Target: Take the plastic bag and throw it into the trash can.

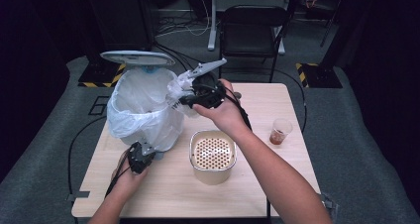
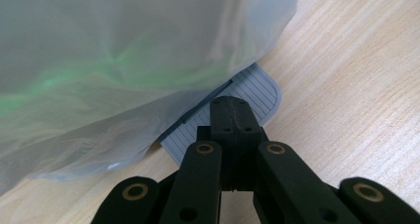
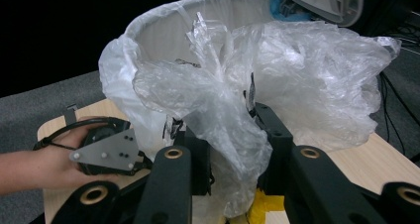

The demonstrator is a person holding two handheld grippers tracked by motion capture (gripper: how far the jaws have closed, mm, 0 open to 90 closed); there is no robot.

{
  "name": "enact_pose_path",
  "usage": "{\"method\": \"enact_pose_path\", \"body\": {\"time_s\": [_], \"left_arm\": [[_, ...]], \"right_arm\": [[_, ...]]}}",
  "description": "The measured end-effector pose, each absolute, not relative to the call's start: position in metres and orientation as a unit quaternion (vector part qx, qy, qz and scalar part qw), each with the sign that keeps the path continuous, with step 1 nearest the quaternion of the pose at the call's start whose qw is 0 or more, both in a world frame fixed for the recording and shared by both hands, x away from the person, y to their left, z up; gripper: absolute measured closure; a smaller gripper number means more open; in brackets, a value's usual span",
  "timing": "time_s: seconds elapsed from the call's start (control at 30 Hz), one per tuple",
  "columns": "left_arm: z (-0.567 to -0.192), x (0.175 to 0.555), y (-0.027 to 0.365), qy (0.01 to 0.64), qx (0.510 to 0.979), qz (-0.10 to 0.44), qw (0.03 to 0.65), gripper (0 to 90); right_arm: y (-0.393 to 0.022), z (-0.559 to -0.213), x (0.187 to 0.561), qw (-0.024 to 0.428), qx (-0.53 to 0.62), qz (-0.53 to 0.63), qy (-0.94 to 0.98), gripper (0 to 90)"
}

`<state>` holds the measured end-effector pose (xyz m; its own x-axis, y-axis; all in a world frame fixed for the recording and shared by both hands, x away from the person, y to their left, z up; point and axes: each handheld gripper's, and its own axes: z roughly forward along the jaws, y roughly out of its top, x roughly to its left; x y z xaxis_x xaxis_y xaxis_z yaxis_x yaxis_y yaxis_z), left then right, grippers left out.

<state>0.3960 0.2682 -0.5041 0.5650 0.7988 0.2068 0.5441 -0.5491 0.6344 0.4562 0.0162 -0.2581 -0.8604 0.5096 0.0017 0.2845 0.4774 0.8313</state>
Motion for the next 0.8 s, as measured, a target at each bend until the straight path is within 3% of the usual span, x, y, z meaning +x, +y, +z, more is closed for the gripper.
{"method": "enact_pose_path", "body": {"time_s": [0.8], "left_arm": [[-0.503,0.396,0.269,0.393,0.849,0.242,0.257,90.0]], "right_arm": [[0.101,-0.26,0.473,0.101,0.201,0.453,0.862,71.7]]}}
